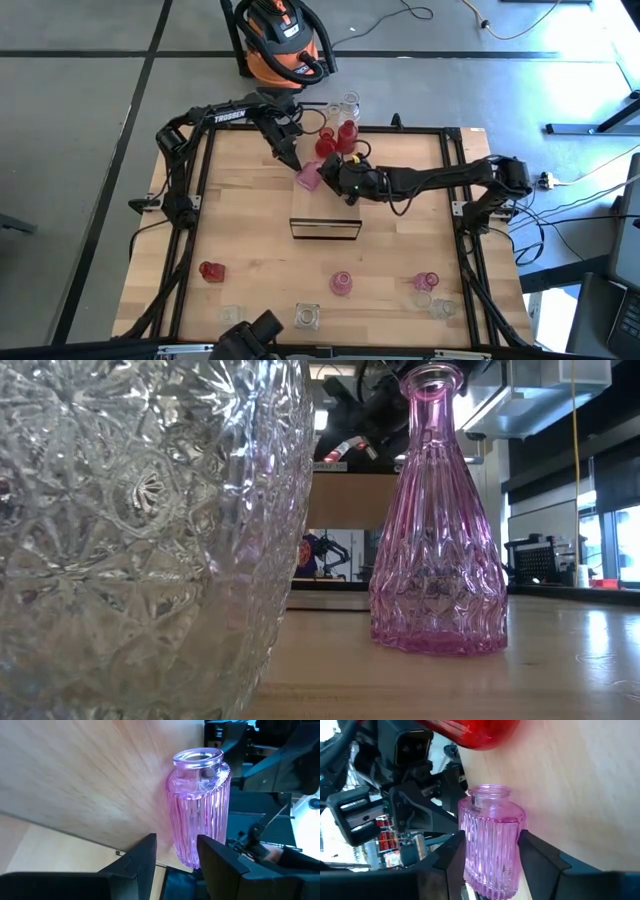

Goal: Sort vases onto shelf
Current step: Put the purple vase on the shelf

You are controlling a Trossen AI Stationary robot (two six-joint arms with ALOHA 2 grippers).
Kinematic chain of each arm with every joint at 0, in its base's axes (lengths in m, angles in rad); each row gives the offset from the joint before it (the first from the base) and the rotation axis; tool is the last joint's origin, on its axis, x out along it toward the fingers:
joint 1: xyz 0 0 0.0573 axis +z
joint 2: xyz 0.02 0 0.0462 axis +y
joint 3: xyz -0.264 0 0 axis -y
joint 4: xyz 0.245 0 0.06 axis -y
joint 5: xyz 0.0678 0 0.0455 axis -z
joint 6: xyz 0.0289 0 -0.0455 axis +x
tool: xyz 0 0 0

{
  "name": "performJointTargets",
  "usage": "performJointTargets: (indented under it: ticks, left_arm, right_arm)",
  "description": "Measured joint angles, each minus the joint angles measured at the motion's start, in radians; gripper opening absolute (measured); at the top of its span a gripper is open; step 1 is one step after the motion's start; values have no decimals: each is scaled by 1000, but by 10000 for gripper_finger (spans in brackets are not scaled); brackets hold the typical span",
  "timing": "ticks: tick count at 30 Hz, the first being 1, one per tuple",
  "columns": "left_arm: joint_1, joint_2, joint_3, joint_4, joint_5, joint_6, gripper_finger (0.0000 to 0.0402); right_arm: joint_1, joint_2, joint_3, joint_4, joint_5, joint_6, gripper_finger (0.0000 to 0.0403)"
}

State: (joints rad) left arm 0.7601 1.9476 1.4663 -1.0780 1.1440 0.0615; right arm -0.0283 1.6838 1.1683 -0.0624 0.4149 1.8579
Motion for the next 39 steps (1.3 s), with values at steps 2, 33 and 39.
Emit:
performJointTargets:
  ticks: [2,33,39]
  left_arm:
    - [1,0,-1,1,-1,-2,140]
    - [1,2,-1,69,104,-26,140]
    - [-2,2,-1,74,57,-33,140]
  right_arm:
    - [1,11,0,12,-2,0,163]
    - [-39,15,-1,-4,-30,-4,163]
    - [-40,16,0,0,-50,-27,163]
